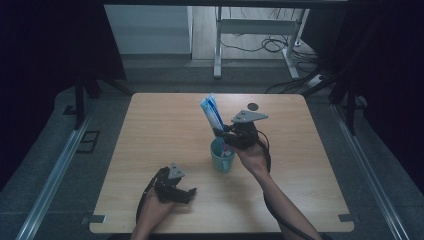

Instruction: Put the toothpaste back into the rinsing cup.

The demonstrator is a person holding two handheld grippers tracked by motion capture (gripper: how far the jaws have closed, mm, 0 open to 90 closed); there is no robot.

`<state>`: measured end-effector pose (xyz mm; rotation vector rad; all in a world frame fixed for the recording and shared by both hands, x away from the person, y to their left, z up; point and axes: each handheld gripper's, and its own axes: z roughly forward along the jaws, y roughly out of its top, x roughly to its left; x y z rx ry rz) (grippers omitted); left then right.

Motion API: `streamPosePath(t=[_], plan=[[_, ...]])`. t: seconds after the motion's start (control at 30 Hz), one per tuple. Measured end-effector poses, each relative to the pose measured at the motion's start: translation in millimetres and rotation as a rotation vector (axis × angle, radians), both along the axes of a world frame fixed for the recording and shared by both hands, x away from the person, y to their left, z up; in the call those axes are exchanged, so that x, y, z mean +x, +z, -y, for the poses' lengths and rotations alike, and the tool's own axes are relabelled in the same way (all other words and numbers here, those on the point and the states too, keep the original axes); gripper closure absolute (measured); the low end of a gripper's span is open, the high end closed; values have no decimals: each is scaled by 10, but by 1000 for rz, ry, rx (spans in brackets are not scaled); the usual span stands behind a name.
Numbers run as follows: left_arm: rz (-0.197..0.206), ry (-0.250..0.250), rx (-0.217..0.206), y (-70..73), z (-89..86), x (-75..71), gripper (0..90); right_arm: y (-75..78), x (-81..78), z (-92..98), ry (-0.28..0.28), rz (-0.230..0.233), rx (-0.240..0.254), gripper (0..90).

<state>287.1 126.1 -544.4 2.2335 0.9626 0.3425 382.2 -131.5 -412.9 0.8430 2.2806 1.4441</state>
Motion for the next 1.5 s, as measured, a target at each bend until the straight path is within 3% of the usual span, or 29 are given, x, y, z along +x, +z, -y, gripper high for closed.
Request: streamPosePath(t=[0.83,1.5], plan=[[-1,-1,2,2,-1,0,49,-358,-18,8,12,-13,-6,717],[0,0,1,0,0,-1,49,-558,-22,2,5,-29,-15,710]])
